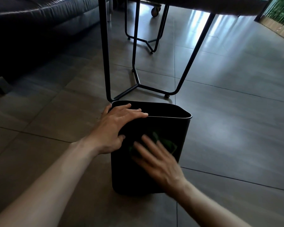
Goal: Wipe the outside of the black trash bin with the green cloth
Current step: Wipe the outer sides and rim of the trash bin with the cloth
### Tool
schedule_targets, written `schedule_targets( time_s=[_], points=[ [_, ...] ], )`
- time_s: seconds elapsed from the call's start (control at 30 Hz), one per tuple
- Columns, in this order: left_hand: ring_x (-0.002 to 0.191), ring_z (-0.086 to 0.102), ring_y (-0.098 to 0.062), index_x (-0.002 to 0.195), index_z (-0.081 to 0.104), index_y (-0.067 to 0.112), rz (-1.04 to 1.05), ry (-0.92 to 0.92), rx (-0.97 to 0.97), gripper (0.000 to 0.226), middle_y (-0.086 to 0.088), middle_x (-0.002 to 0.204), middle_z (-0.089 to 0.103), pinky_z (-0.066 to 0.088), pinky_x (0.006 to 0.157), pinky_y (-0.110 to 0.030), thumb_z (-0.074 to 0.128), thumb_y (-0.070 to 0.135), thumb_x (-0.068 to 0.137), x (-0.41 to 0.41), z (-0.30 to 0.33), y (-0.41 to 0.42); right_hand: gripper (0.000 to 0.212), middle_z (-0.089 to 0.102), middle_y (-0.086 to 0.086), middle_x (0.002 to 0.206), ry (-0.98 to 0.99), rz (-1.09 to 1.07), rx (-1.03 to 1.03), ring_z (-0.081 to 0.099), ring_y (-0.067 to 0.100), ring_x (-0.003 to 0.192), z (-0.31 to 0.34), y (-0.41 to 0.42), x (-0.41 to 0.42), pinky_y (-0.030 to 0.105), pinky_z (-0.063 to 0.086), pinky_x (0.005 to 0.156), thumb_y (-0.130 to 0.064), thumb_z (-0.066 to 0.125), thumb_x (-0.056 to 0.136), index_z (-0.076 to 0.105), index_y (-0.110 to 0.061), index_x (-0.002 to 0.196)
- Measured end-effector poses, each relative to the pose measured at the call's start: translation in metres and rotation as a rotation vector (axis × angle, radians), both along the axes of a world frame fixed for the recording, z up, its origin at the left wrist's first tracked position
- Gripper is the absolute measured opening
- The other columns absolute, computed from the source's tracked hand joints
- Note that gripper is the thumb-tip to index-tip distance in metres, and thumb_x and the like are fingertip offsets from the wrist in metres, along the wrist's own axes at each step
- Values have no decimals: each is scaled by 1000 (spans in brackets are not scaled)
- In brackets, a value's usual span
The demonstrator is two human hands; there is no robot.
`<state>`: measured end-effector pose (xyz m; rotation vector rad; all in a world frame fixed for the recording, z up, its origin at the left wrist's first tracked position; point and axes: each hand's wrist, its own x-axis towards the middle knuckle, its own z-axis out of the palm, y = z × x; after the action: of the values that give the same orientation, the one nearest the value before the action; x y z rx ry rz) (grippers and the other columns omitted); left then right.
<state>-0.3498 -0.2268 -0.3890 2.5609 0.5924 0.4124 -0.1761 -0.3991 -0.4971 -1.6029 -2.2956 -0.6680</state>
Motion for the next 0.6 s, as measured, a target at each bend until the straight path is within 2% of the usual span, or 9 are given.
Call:
schedule_targets(
  time_s=[0.1,0.17,0.2,0.3,0.4,0.5,0.6],
  points=[
    [153,12,-1,146,36,53,-14,-1,-9,98,30,155,35,2,124,-57,69,-2,72,-1,-2,0,32,52,-1,155,-255,184,-238,33,32,153,-40,-39,-6,50,29,125,-30,54,105,63,-28,136],
    [153,11,-1,146,35,54,-16,-6,-5,98,30,155,34,2,124,-57,70,-1,73,-2,-3,0,31,54,-3,153,-284,217,-292,31,29,153,-35,-45,-1,44,41,118,-36,56,103,67,-30,132],
    [153,11,-1,146,35,54,-15,-7,-1,98,30,155,34,2,124,-57,70,-1,73,-2,-4,0,30,53,0,154,-243,213,-276,28,32,154,-26,-41,4,45,42,117,-33,57,103,67,-30,131],
    [153,13,-2,146,37,52,-17,-15,-4,97,28,155,36,1,125,-56,68,-2,71,-1,-3,0,38,42,10,162,46,57,-88,26,38,156,20,-9,17,54,36,120,-19,60,103,57,-25,141],
    [153,18,-5,147,41,45,-14,-30,-20,90,24,155,40,3,124,-58,66,1,72,0,-3,0,46,37,10,164,278,-159,101,21,36,157,59,26,24,59,34,119,-20,59,104,52,-24,149],
    [153,16,-4,146,39,50,3,-18,-10,94,26,154,39,2,125,-55,65,-1,71,1,-3,2,48,40,12,163,215,-151,96,23,38,156,44,21,15,59,33,120,-18,64,102,52,-20,148],
    [153,13,-1,145,37,54,0,-5,-11,99,29,154,37,-1,125,-53,67,-2,70,1,-3,2,36,44,9,160,-4,62,-98,21,38,157,-6,-16,3,53,26,126,-20,58,105,58,-23,141]
  ],
)
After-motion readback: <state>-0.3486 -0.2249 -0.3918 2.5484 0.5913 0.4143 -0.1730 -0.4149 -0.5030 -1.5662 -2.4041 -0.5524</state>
